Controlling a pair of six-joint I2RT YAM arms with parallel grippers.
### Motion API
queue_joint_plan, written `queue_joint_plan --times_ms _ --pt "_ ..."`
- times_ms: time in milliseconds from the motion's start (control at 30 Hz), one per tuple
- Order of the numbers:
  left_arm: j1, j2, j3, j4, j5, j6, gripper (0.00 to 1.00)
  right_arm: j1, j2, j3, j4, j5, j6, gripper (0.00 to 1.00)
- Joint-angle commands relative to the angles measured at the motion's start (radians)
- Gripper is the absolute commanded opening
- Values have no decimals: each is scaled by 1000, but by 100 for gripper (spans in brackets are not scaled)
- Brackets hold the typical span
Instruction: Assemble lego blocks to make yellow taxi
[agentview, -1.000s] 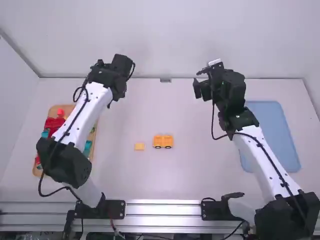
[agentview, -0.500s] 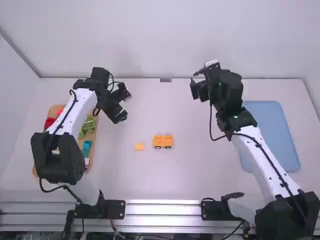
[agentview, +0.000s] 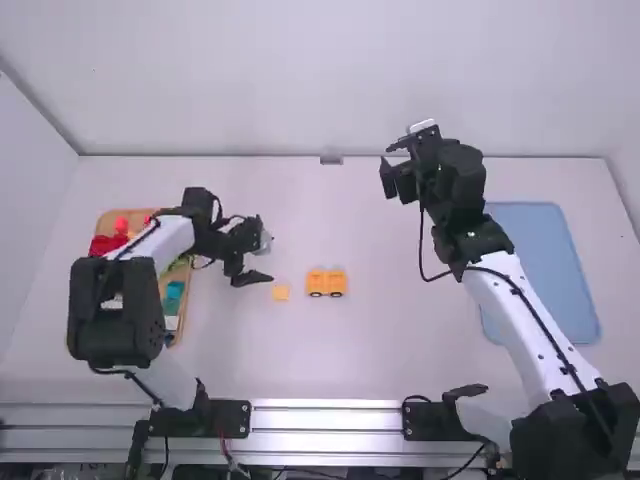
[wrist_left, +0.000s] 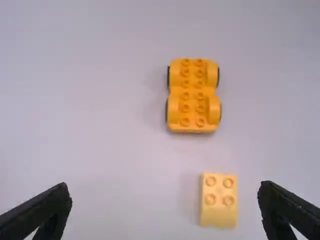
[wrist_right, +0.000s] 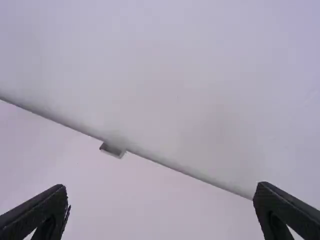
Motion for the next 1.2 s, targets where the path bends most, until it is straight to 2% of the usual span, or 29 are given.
queue_joint_plan --times_ms 0,133,300,433,967,1167 --pt "-8 -12 -75 32 83 51 99 2 3 -6 3 2 5 99" --pt "-8 -12 -146 103 76 54 99 1 3 -6 8 1 5 98" --pt "-8 21 -234 237 189 48 99 1 3 -6 -1 -3 5 98" --pt "-8 56 -267 307 172 8 99 1 3 -6 -5 -7 6 99" --pt "5 201 -277 409 74 8 99 28 3 -6 -4 1 5 99" --pt "11 234 -329 533 85 5 98 28 3 -6 -4 0 6 99"
